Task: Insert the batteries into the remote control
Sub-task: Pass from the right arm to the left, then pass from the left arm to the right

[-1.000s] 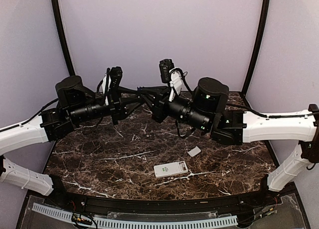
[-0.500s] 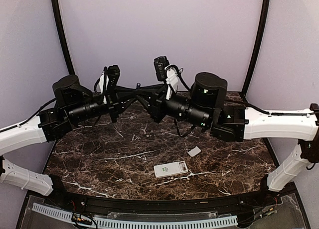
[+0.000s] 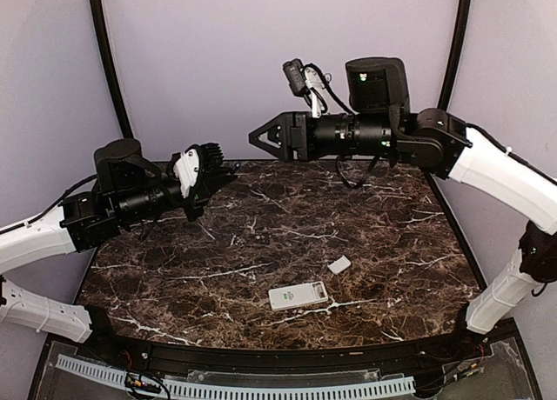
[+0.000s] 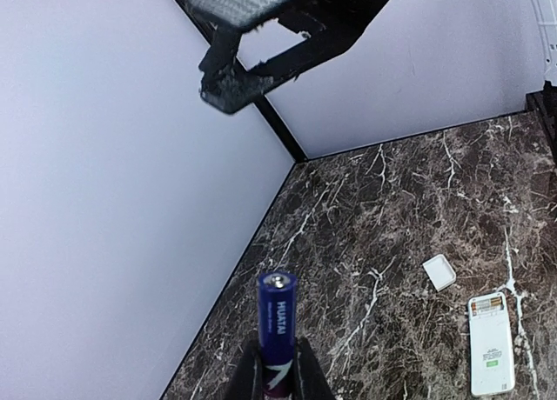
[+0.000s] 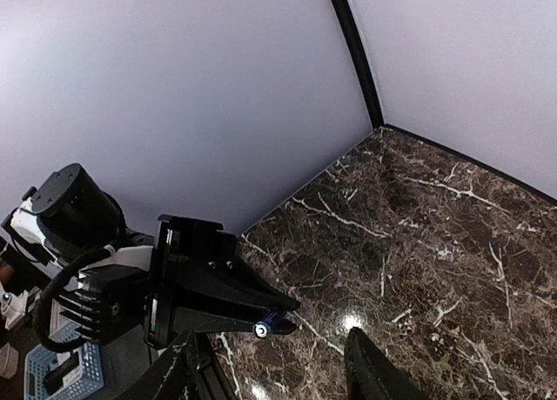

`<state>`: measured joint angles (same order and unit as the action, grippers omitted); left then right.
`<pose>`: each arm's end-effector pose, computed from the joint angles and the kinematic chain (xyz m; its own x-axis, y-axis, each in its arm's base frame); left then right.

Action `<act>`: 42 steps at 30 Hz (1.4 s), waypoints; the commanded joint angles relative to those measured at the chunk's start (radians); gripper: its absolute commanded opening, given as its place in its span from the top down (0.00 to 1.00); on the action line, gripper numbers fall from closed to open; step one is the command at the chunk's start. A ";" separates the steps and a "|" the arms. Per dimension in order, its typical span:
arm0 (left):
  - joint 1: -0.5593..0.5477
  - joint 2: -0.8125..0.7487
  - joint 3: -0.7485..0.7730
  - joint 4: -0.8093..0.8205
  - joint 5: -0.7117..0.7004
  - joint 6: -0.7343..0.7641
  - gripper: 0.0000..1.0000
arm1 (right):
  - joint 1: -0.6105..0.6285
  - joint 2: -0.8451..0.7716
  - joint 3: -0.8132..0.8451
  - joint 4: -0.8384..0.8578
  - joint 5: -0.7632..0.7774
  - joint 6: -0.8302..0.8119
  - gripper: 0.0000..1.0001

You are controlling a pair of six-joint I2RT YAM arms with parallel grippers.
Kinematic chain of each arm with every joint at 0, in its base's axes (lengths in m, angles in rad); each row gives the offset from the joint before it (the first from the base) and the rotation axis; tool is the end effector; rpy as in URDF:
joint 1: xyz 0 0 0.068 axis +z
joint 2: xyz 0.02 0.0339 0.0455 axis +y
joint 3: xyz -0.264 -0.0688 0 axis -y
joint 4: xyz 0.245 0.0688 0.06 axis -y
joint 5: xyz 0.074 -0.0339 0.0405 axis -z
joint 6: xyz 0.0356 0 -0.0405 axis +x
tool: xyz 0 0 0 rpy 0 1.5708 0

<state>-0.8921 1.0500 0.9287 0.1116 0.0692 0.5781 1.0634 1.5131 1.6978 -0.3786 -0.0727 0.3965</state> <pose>0.1542 -0.1951 0.3714 0.4429 0.3191 -0.8378 0.6900 0.4753 0.5458 0.1639 0.3002 0.4599 -0.4364 0.0077 -0.8997 -0.7999 0.4546 0.3919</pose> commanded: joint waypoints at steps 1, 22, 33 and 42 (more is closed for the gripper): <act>-0.019 0.015 0.007 -0.039 -0.052 0.086 1.00 | 0.006 0.120 0.109 -0.188 -0.104 0.076 0.43; -0.034 0.033 0.002 -0.052 -0.058 0.113 1.00 | 0.006 0.232 0.181 -0.216 -0.163 0.073 0.81; -0.034 -0.011 -0.011 -0.023 -0.036 0.033 0.56 | 0.005 0.170 0.131 -0.173 -0.168 0.019 1.00; -0.033 -0.101 0.012 -0.030 0.227 -0.168 0.27 | 0.011 -0.108 -0.305 0.532 -0.367 -0.093 1.00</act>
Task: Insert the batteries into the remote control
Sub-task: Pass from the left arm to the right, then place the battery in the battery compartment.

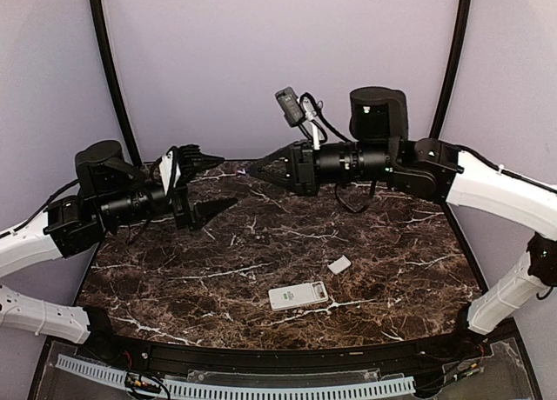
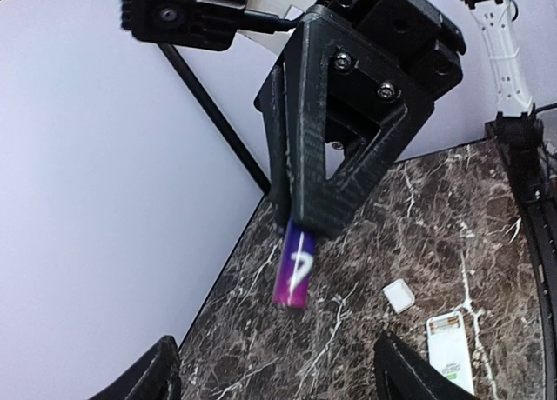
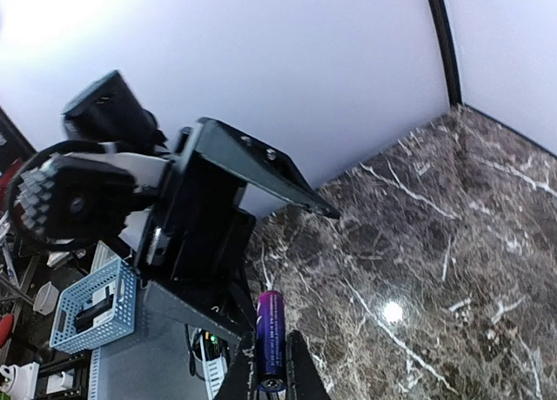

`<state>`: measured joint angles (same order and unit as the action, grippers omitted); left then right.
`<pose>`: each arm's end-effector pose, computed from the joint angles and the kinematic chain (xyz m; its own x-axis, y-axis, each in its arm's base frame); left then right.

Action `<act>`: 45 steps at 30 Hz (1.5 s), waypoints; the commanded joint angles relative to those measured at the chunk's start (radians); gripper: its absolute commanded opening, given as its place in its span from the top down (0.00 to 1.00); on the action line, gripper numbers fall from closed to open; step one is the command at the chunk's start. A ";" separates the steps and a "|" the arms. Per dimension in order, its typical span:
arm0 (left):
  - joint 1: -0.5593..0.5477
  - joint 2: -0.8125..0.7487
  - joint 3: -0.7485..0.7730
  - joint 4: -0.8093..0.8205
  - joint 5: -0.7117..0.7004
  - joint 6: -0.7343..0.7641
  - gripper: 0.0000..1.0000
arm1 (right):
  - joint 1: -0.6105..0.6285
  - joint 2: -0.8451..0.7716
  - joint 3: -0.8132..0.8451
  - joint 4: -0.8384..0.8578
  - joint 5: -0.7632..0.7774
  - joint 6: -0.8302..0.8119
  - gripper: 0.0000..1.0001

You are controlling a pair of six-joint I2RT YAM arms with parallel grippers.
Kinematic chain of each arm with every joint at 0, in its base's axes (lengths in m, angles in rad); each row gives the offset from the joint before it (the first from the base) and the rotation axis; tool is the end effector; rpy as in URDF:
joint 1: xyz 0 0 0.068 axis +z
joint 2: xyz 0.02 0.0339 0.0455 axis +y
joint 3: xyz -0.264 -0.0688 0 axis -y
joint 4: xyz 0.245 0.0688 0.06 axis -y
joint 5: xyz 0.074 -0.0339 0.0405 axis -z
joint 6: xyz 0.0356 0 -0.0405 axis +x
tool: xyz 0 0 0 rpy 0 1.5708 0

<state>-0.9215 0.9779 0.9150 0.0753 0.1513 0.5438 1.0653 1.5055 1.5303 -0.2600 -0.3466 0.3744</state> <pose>0.1348 -0.1864 0.3783 0.4610 0.2387 -0.8547 0.7479 0.4139 0.5190 0.1593 0.3127 0.4179 -0.4645 -0.1289 -0.8762 -0.8735 0.2295 0.4293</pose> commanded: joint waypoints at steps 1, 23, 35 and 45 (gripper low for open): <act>-0.004 -0.025 0.046 0.007 0.172 -0.158 0.28 | 0.014 -0.121 -0.181 0.481 -0.086 -0.084 1.00; -0.005 0.151 -0.001 -0.099 -0.064 -0.410 0.24 | 0.061 -0.236 -0.386 -0.112 0.646 0.231 1.00; -0.028 0.403 -0.136 0.008 0.034 -0.265 0.16 | 0.052 -0.123 -0.650 -0.098 0.493 0.235 1.00; -0.029 0.511 -0.129 -0.002 0.007 -0.309 0.15 | 0.050 0.033 -0.631 -0.061 0.506 0.094 1.00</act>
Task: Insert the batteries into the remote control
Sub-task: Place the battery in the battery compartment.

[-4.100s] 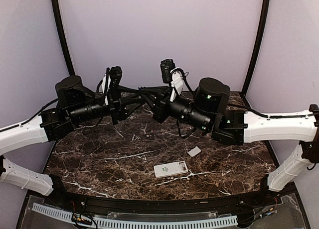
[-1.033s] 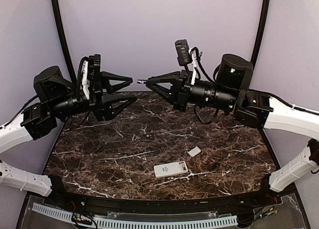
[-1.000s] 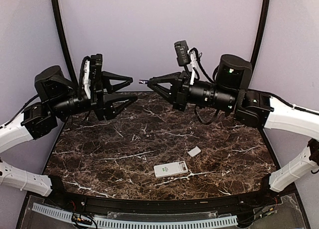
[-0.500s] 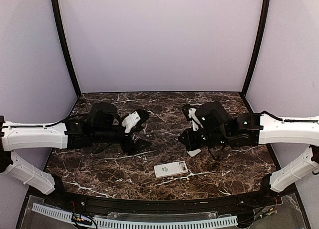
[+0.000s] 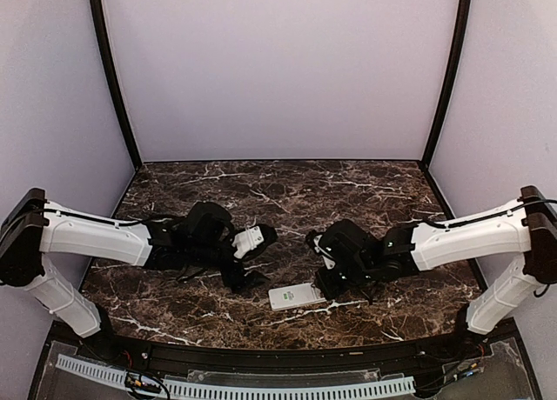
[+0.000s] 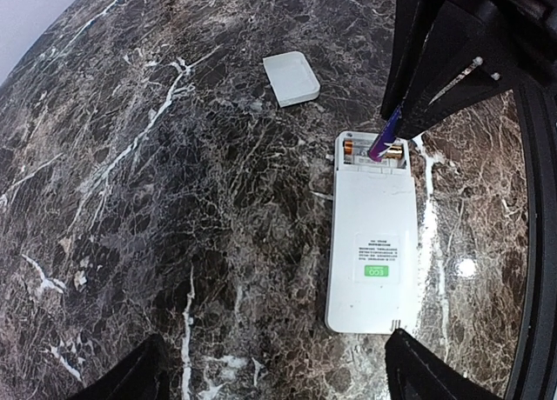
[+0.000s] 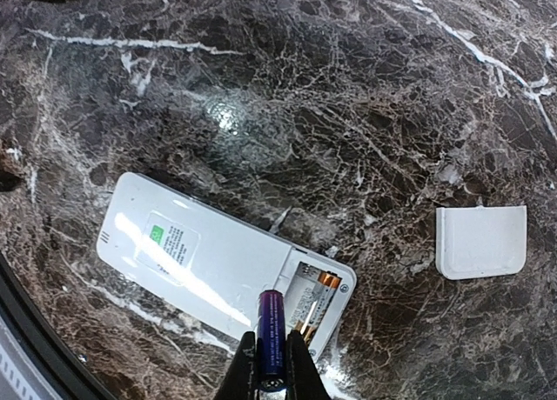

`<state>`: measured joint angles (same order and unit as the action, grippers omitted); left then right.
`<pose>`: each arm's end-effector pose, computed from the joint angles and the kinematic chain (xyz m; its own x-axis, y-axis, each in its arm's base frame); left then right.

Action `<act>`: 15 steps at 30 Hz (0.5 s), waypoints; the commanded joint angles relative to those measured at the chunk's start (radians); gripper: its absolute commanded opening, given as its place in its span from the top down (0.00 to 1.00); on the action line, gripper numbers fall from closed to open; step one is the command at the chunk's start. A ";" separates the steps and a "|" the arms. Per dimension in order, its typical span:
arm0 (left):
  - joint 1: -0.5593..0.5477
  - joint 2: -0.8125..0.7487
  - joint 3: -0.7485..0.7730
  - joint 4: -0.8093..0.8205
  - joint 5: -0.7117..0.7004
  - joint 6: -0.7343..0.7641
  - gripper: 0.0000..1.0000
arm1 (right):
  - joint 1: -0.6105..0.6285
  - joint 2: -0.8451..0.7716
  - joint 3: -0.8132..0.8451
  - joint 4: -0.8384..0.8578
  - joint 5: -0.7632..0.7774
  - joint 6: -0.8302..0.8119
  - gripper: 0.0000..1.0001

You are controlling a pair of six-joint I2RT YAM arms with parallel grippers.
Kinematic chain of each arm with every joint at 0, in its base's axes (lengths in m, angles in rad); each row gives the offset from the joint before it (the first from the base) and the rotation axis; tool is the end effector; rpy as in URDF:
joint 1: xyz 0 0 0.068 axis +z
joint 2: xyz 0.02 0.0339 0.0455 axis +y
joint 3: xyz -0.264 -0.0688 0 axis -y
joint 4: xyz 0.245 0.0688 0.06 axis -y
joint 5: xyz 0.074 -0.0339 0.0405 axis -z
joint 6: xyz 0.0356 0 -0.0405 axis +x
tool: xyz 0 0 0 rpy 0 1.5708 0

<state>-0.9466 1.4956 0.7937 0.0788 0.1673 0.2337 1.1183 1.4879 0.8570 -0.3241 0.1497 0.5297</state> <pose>0.1791 -0.2587 0.2007 -0.1282 0.5687 -0.8125 0.9342 0.3442 0.0935 0.1335 0.2625 0.1914 -0.7383 -0.3760 -0.5600 -0.5546 0.8109 0.1868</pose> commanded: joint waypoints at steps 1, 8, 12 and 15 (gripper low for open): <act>-0.003 -0.006 -0.007 -0.009 -0.012 0.005 0.15 | -0.002 0.065 0.050 -0.012 0.018 -0.060 1.00; -0.004 -0.007 0.003 -0.018 -0.017 0.008 0.15 | 0.015 0.094 0.080 -0.062 0.042 -0.023 1.00; -0.004 -0.008 0.007 -0.024 -0.020 0.010 0.15 | 0.021 0.074 0.077 -0.093 0.068 0.005 1.00; -0.003 -0.006 0.010 -0.027 -0.025 0.013 0.15 | 0.021 0.056 0.066 -0.090 0.069 0.008 1.00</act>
<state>-0.9466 1.5005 0.7937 0.0765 0.1547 0.2352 1.1309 1.5776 0.9173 -0.3958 0.1879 0.5156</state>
